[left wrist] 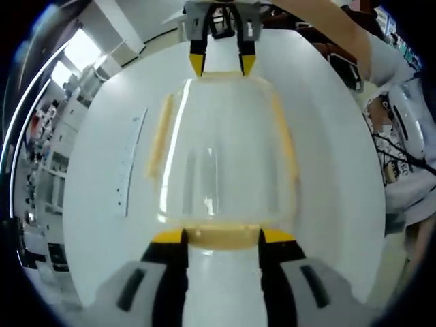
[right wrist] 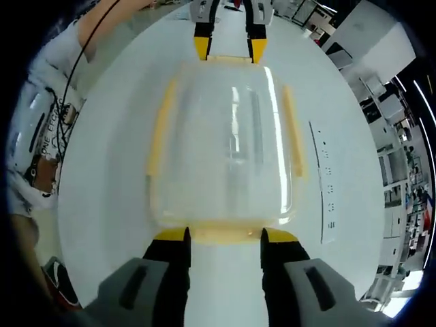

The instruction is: Snap each plastic latch of the storage box into its locked position after aligning the lid with the box until every specified latch is closed and the lid sits flush.

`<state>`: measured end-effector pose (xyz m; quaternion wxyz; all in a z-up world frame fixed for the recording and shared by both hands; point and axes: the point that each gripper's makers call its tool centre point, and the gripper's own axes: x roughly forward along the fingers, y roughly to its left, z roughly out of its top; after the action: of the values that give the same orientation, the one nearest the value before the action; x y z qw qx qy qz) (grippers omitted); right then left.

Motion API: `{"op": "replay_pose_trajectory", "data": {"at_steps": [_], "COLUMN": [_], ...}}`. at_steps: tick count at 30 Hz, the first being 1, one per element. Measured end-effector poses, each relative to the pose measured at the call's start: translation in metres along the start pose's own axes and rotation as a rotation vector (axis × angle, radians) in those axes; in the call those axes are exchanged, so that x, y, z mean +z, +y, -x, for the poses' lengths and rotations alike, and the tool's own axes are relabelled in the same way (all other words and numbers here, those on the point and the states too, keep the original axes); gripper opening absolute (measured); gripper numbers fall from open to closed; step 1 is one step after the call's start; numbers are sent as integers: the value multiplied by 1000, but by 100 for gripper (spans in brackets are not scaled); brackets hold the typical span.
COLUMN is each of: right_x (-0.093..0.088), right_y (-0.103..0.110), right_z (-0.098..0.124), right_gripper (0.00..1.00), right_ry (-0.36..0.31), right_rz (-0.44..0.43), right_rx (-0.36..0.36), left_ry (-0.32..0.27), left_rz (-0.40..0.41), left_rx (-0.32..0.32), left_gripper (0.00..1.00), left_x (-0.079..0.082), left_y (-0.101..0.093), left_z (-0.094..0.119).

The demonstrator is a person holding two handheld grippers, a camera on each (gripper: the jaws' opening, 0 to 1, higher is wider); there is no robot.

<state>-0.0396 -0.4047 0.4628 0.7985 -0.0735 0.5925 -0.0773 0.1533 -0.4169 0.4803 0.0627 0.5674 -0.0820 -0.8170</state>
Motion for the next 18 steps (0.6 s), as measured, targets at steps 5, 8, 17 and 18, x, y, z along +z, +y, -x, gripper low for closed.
{"op": "replay_pose_trajectory", "data": {"at_steps": [5,8,17,18], "right_x": [19,27,41,42], "right_y": [-2,-5,-11,-11], "right_z": [-9,-15,-24,-24], "right_gripper": [40,40,40,40], "right_ry": [-3,-8,-19,-17], "right_rz": [11,13,-3,-9], "right_rx": [9,14,26,32], "left_ry": [16,18,21,19], "left_rz": [15,21,14,11], "left_rx": [1,3,9,9], "left_gripper": [39,39,39,39], "left_x": [-20,-29,-48,-49], "left_y": [4,7,20,20], "left_z": [3,5,4,4]}}
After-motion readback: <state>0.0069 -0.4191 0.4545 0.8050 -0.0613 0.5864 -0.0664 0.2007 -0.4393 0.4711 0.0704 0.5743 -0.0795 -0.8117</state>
